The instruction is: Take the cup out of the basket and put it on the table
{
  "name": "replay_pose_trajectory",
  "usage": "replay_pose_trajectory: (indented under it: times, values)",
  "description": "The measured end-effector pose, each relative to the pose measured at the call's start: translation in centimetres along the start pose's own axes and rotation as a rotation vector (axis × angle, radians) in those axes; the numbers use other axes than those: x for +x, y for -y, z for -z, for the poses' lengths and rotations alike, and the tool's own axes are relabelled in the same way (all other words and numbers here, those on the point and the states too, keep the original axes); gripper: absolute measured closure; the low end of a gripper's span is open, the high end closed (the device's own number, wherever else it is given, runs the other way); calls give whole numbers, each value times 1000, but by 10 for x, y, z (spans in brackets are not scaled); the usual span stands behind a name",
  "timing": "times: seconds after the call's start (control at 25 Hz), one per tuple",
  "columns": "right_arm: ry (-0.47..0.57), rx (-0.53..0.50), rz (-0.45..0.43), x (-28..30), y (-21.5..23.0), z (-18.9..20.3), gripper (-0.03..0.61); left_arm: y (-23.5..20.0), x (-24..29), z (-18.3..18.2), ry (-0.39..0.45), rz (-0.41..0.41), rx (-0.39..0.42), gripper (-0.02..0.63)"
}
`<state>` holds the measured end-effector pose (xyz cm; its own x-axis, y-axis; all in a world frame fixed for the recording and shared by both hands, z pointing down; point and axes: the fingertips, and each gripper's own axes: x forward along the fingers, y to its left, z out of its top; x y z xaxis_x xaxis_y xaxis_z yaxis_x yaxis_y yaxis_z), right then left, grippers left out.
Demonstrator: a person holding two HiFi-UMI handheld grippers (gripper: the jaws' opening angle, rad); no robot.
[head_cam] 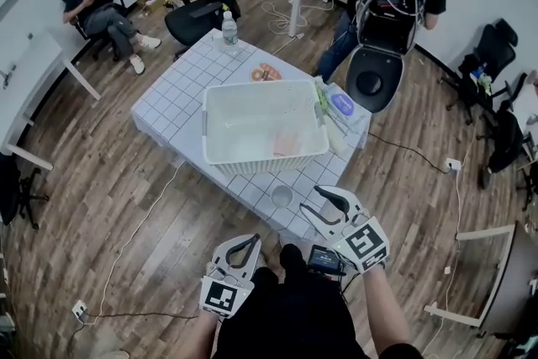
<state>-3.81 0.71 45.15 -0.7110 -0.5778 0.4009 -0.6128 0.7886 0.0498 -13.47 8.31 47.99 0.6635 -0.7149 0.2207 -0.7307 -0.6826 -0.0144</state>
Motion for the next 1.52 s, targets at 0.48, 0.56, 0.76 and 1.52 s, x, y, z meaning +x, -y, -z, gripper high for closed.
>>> replay_pose_trajectory:
  times: [0.48,0.56,0.76,1.52]
  values:
    - [-137,-174,-63,65,85,-4,350,-10,17,-6,-14,-111,-138,606]
    - [-165,-197,-83,76,98,-3,344,-12,23,-8,-17,-129,-156,606]
    - [-240,-258,-142,99,122,6,336,-14,33,-11,-27,-159,-167,606]
    - [-738,-442,-477,204,148,70,325,-20,47,5,-93,-215,-239,606]
